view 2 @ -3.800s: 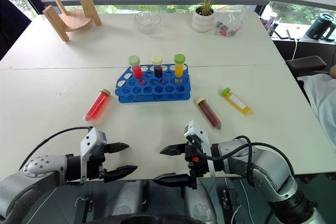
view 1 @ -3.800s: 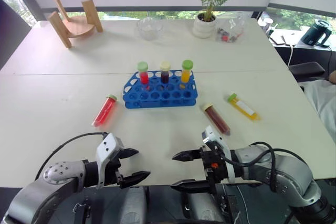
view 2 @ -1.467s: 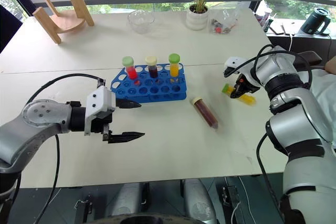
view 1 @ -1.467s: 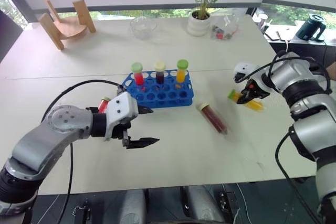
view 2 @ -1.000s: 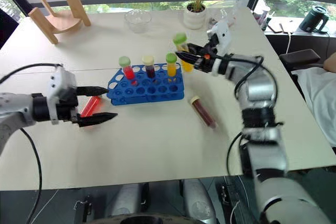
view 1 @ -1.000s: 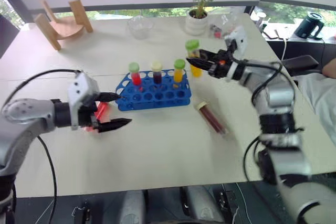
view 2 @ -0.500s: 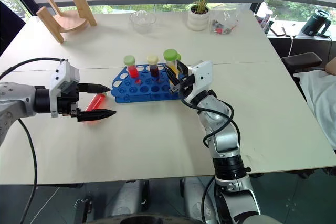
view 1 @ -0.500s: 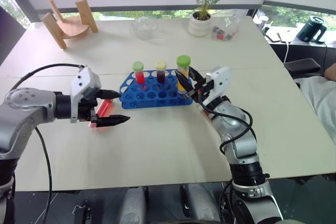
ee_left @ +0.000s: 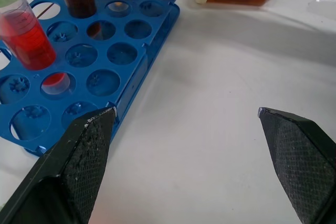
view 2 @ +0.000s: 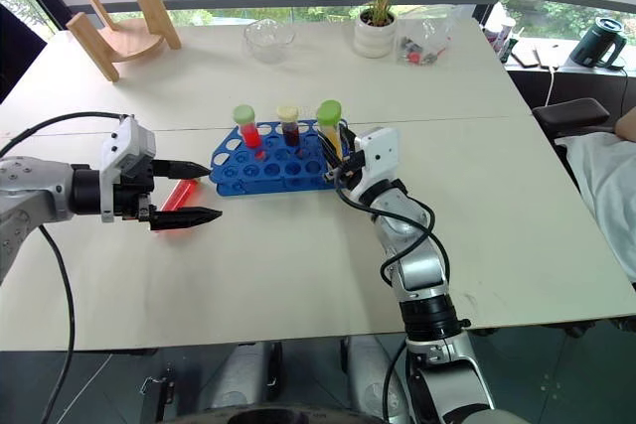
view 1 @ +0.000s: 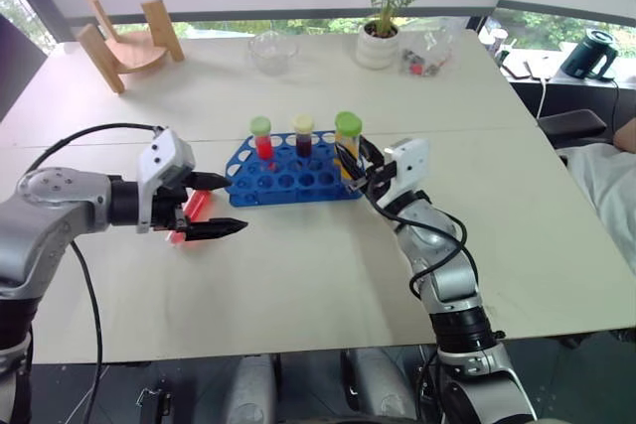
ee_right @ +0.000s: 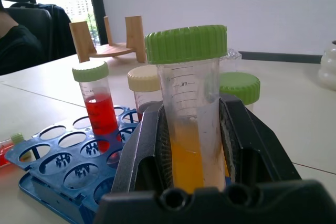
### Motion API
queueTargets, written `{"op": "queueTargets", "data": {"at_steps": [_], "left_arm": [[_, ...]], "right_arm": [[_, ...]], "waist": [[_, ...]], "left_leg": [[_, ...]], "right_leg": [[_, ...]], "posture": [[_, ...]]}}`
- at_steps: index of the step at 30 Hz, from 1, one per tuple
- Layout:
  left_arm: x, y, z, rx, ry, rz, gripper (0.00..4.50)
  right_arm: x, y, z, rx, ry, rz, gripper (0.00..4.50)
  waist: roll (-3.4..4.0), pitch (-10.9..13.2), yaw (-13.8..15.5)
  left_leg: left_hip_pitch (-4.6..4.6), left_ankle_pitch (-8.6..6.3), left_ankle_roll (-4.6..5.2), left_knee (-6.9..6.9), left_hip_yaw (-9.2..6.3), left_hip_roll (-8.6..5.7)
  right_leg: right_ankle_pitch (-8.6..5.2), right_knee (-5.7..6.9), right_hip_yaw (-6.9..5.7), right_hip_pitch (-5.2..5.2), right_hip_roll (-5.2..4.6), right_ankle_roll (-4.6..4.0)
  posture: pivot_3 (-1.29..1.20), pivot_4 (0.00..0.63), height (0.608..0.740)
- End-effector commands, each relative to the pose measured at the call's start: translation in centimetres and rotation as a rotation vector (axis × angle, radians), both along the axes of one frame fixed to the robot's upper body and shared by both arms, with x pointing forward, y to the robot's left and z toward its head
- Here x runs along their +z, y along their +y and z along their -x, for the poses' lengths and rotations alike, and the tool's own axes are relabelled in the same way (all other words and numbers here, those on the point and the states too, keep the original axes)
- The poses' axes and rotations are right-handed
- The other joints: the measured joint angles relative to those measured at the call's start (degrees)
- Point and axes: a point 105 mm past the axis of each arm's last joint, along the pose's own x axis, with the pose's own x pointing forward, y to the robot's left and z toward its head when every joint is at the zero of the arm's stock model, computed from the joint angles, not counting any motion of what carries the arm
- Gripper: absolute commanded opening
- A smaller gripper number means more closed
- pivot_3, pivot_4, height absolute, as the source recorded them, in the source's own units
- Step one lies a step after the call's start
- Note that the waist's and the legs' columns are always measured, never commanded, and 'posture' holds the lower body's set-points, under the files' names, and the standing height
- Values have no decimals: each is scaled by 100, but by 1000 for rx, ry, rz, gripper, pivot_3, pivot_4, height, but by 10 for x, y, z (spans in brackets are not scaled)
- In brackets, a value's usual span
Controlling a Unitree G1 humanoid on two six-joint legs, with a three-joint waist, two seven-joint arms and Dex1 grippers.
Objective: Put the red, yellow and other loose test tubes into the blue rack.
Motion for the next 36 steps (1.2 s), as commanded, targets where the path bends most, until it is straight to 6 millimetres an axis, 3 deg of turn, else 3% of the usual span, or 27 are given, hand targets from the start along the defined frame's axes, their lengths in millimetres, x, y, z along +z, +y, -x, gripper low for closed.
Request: {"op": "queueTargets", "data": {"at_steps": [1,11,18,23,28,31,34,36], "left_arm": [[7,-4,-1,-10,-40,-5,4500],[4,-4,-1,3,-40,-6,4500],[3,-7,-2,-1,-39,-1,4500],[3,-10,-2,-25,-41,5,4500],[-1,-18,3,-86,-47,-23,4500],[-13,-15,10,-110,-41,-112,4500],[-25,-9,14,-116,-42,-207,4500],[-32,-5,12,-98,-70,-279,4500]], "right_arm": [[-2,8,3,25,-11,10,831],[-5,4,0,9,-47,36,831],[7,-7,6,-18,-69,37,4369],[40,-40,9,-45,-115,109,4442],[51,-63,20,176,9,352,4442],[30,-78,28,319,298,569,4442],[11,-96,39,352,584,708,4442],[7,-98,46,385,796,657,4442]], "waist": [[0,0,2],[0,0,-10],[1,1,0],[1,1,27],[2,1,19],[4,3,3],[7,4,-8],[7,4,-6]], "left_leg": [[0,0,0,0,0,0],[0,0,0,-2,0,1],[-1,0,0,-3,-1,1],[-3,0,0,2,-1,-2],[-2,0,0,4,-1,-2],[0,-3,5,1,-2,-1],[4,-13,26,-1,3,1],[2,-17,33,0,4,4]], "right_leg": [[0,0,0,0,0,0],[0,1,-1,-2,1,0],[0,1,-1,-2,0,0],[0,0,-1,0,-3,1],[0,-2,-1,3,-2,0],[-1,-3,-3,4,1,0],[-2,-3,3,0,2,-3],[-4,-2,3,-4,5,-7]], "posture": [[0,150,740],[0,150,740],[0,150,740],[0,150,740],[0,150,740],[0,150,740],[0,150,740],[0,150,740]]}}
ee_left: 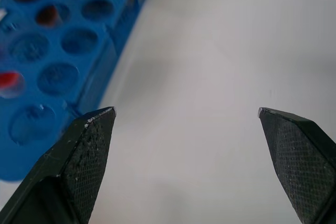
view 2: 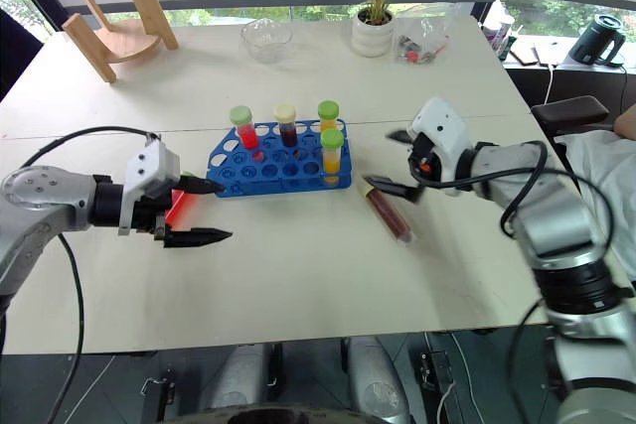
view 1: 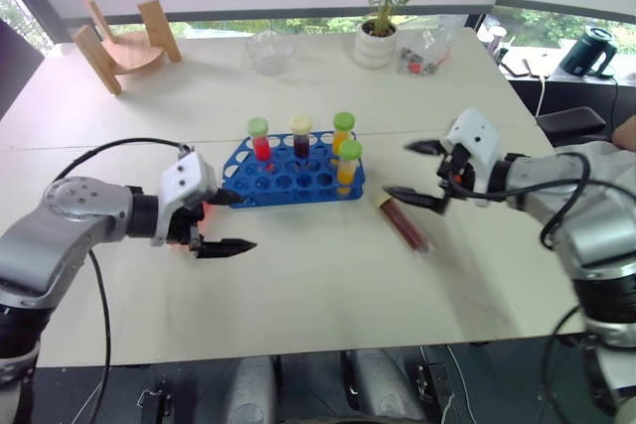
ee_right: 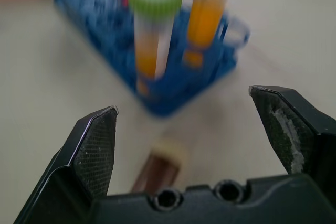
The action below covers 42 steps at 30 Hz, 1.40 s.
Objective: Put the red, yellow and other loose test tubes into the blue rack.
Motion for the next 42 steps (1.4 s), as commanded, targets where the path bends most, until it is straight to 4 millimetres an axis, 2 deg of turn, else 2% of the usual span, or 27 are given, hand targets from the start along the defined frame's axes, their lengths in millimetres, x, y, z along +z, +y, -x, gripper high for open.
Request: {"op": "queueTargets", "data": {"at_steps": [1,4,10,15,18,22,24,28,30,31,33,35,38,42], "left_arm": [[1,-1,-1,-8,-87,-79,4500],[3,-11,3,-4,-104,-23,4500],[-4,-28,8,35,-119,52,4500],[-16,-37,11,77,-118,92,4500],[-21,-39,11,86,-116,99,4500],[-23,-44,10,84,-117,111,4500],[-22,-45,9,84,-119,118,4500],[-21,-41,6,87,-120,115,4500],[-20,-34,5,99,-118,105,4500],[-19,-29,4,111,-112,105,4500],[-15,-17,0,143,-101,115,4500],[-10,-7,-3,162,-96,117,4500],[-1,5,-9,175,-91,122,4500],[14,16,-15,178,-85,148,4500]], "right_arm": [[-6,6,9,-34,265,8,4442],[-12,3,-7,-120,304,67,4442],[-28,-2,-21,-132,367,171,4442],[-45,-17,-21,-104,427,304,4442],[-54,-24,-18,-62,467,378,3654],[-64,-35,-22,-28,482,447,1696],[-67,-39,-24,-22,484,462,990],[-63,-40,-29,45,425,461,888],[-51,-32,-34,100,342,385,888],[-39,-22,-35,131,289,290,888],[-1,17,-30,247,115,-59,888],[28,39,-17,307,-11,-337,888],[42,62,1,281,-93,-558,888],[64,92,1,145,-268,-813,888]], "waist": [[1,1,-11],[0,0,5],[-5,1,53],[-5,1,12],[-6,0,22],[-19,-8,41],[-27,-12,22],[-43,-22,29],[-47,-23,26],[-48,-23,23],[-48,-20,12],[-45,-18,-18],[-33,-13,-22],[-32,-13,4]], "left_leg": [[0,0,0,0,0,1],[-3,0,0,9,9,0],[-14,-1,2,11,11,-5],[-14,-3,5,9,11,-3],[-12,-3,5,11,10,-3],[-5,-3,5,13,6,-4],[11,-3,5,15,4,-3],[36,-2,3,27,6,-5],[54,-2,1,33,7,-7],[70,-2,1,33,11,-7],[75,-2,1,31,18,-7],[76,-2,1,16,17,-3],[75,-3,4,-8,-5,6],[15,-4,5,-7,-19,6]], "right_leg": [[0,0,0,0,0,-1],[0,-1,6,-3,-3,0],[0,-9,6,-6,-10,6],[0,-7,6,-10,-8,7],[1,-7,5,-8,-8,7],[0,-12,-1,8,-9,6],[0,-25,-3,34,-9,6],[-6,-32,-1,68,-14,-10],[-7,-35,0,91,-16,-13],[-7,-37,4,104,-17,-14],[-7,-35,10,105,-17,-14],[-5,-29,11,95,-10,-9],[0,1,0,75,5,2],[-8,7,-17,20,4,-7]], "posture": [[0,150,740],[0,150,740],[0,150,740],[0,150,740],[0,150,740],[0,150,740],[0,150,740],[0,150,740],[0,150,740],[0,150,740],[0,150,740],[0,150,740],[0,150,740],[0,150,740]]}}
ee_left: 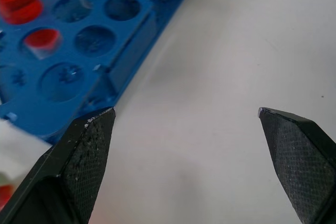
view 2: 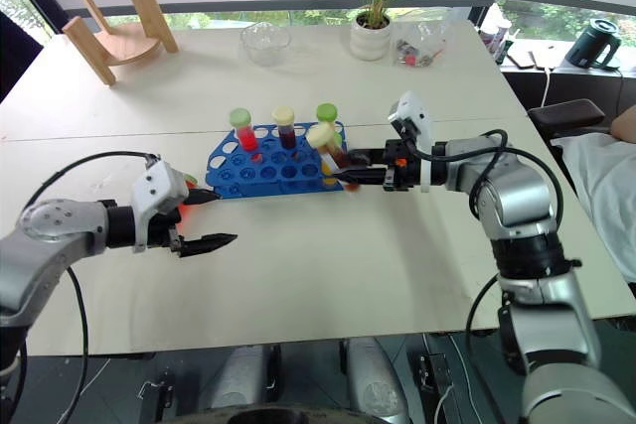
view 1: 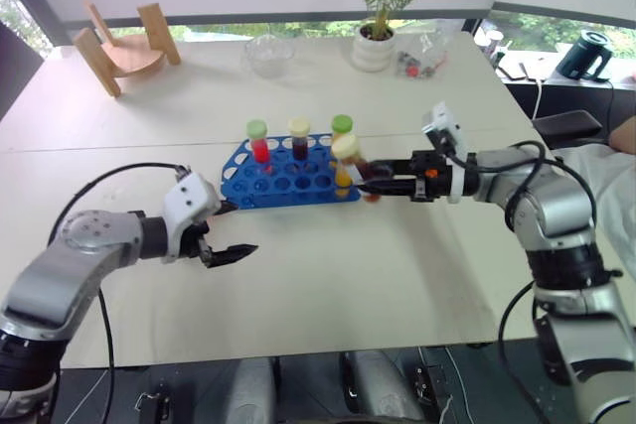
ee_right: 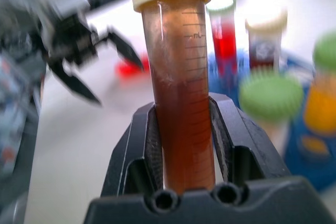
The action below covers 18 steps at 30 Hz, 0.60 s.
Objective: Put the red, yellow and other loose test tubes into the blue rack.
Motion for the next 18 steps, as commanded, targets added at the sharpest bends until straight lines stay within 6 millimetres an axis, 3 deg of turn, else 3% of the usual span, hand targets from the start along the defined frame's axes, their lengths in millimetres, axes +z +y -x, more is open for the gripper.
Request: {"op": "queueTargets", "data": {"at_steps": [1,5,9,18], "left_arm": [[27,9,-6,-15,-44,17,4500],[40,16,-15,-13,-53,-13,4500],[44,15,-20,-41,-50,-40,4500],[40,8,-22,-57,-40,-37,4500]], "right_arm": [[30,19,-4,-205,-158,-230,888],[16,42,-13,-437,-262,-283,888],[-1,57,-18,-555,-302,-298,888],[-23,88,-12,-512,-358,-249,888]], "waist": [[-1,0,0],[0,0,18],[-2,-1,14],[-1,0,-6]], "left_leg": [[-12,1,-2,3,1,-1],[-22,6,-10,9,4,-9],[-23,9,-16,11,9,-12],[-24,10,-17,2,9,-8]], "right_leg": [[0,5,0,-13,-3,0],[1,10,-1,-21,-10,2],[1,6,1,-20,-13,3],[1,19,3,-36,-7,1]], "posture": [[0,150,740],[0,150,740],[0,150,740],[0,150,740]]}}
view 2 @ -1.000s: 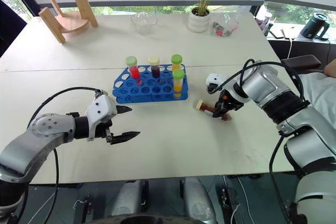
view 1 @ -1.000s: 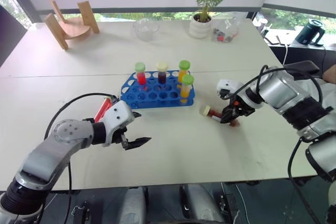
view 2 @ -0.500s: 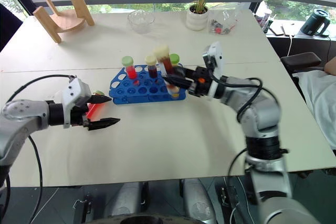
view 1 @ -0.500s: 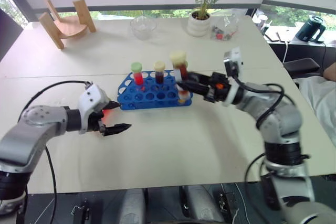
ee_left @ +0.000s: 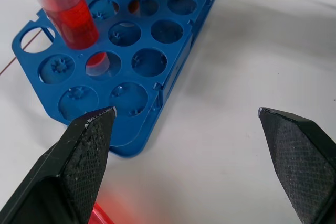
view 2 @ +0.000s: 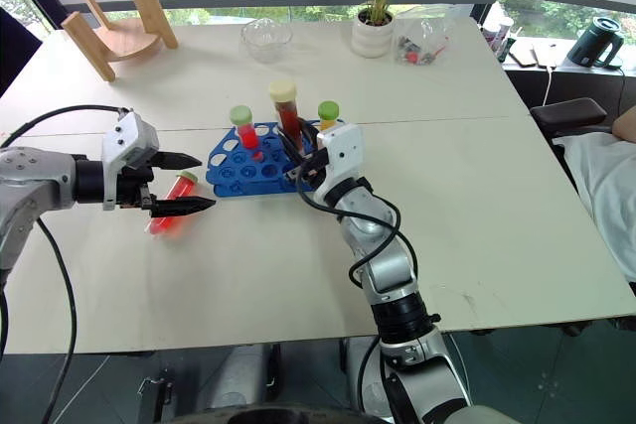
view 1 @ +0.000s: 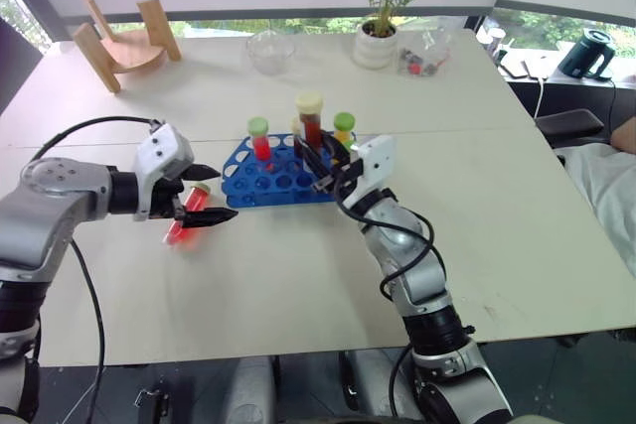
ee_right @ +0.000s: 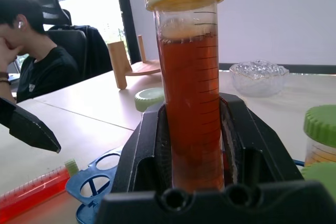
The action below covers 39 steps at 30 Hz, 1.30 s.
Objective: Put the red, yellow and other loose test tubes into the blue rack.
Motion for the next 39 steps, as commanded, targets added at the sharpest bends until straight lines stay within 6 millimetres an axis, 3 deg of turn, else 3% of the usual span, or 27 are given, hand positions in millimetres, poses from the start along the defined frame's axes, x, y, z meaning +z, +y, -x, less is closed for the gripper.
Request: {"op": "queueTargets", "data": {"at_steps": [1,12,20,35,36,39], "left_arm": [[7,-3,1,-11,-37,0,4500],[1,-2,8,14,-22,-7,4500],[1,-4,6,12,-20,-5,4500],[1,-5,4,7,-22,-8,4500],[1,-5,4,7,-22,-8,4500],[2,-4,4,7,-22,-4,4500]], "right_arm": [[8,9,6,20,-70,-1,888],[-22,13,-5,-6,-65,82,888],[-27,8,-15,-59,-59,58,888],[-37,6,-12,-67,-33,38,888],[-36,6,-12,-67,-35,38,1903],[-31,5,-9,-64,-57,40,3174]], "waist": [[0,0,0],[-2,-1,1],[-2,-1,0],[-2,-1,0],[-2,-1,3],[-2,-1,1]], "left_leg": [[0,0,0,0,0,0],[1,0,0,4,0,0],[2,0,-1,7,0,-1],[5,2,-3,11,-1,-1],[5,2,-3,10,-1,-1],[5,2,-3,11,0,-1]], "right_leg": [[0,1,0,0,0,0],[0,4,2,1,0,0],[0,11,2,1,0,0],[0,25,3,0,0,0],[0,25,3,0,0,-1],[0,25,3,0,0,-1]], "posture": [[0,150,740],[0,150,740],[0,150,740],[0,150,740],[0,150,740],[0,150,740]]}}
